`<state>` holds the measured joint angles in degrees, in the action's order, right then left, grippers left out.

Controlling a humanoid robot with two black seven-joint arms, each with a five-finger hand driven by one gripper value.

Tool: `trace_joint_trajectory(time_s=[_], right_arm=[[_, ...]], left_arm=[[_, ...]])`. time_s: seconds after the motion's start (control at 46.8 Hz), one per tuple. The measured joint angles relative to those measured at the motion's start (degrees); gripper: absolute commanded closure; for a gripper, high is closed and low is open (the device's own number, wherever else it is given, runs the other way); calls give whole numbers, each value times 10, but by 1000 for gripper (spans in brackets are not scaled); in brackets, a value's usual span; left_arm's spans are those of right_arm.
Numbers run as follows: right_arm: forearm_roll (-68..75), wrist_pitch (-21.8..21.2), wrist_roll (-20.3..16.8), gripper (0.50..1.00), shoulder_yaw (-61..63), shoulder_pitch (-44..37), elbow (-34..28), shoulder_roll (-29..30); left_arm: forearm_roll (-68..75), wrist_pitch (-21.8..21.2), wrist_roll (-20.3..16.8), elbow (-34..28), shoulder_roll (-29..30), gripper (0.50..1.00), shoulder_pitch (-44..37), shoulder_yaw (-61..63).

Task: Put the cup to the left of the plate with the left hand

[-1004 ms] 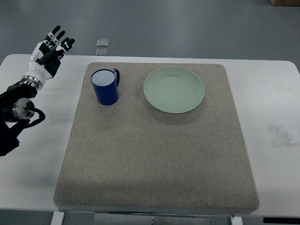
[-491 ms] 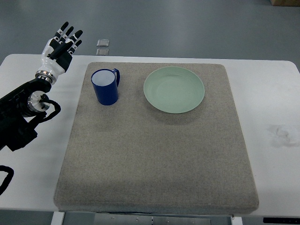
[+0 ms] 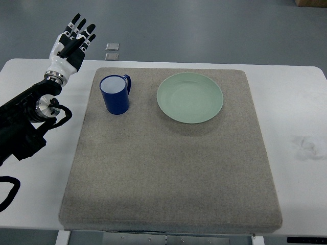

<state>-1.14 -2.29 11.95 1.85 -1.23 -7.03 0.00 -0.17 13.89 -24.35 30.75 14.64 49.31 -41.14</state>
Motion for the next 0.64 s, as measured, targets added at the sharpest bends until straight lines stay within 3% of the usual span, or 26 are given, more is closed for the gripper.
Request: trace_joint_trajectory(time_s=[0.641], right_arm=[[-1,-4,0,568,-1,1,-1,0]], left_arm=[[0,-1,0,-1,0,506,0,5]])
